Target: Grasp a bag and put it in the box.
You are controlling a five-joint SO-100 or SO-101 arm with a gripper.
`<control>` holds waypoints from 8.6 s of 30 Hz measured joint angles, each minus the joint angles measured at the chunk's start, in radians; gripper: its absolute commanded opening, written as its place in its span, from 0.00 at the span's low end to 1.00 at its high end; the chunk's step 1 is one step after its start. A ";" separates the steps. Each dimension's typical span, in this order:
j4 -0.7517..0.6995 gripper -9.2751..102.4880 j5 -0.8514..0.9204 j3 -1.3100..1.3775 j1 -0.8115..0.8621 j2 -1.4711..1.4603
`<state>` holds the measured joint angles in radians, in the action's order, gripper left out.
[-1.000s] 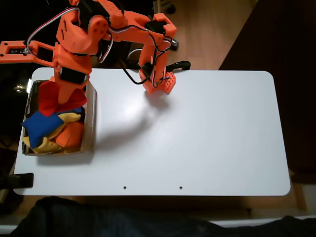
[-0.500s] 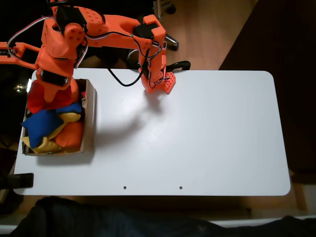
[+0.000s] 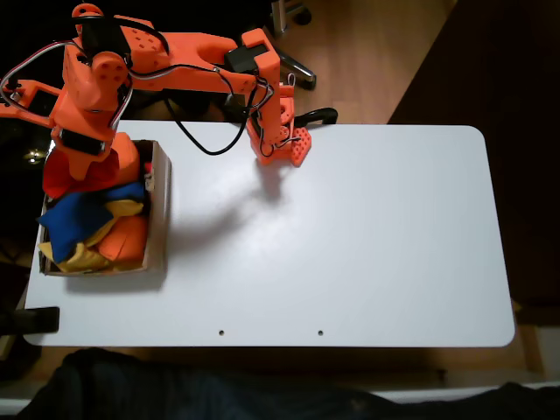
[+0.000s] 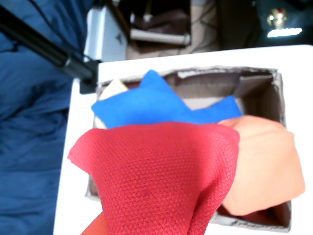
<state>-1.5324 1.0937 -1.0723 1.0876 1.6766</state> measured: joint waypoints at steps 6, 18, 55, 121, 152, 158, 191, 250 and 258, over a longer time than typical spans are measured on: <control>0.000 0.16 -0.011 0.061 0.023 -0.066; 0.000 0.16 -0.041 0.241 0.064 -0.224; 0.000 0.15 -0.044 0.558 0.114 -0.531; 0.003 0.15 0.281 0.426 0.209 -0.680; 0.163 0.40 0.400 0.098 0.229 -0.523; 0.178 0.56 0.420 0.023 0.232 -0.469; 0.284 0.88 0.261 -0.029 0.195 -0.357; 0.492 0.89 -0.374 -0.279 -0.015 0.285; 0.492 0.89 -0.414 -0.387 -0.080 0.434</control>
<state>-1.0400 0.6796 -1.4588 1.0078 2.1108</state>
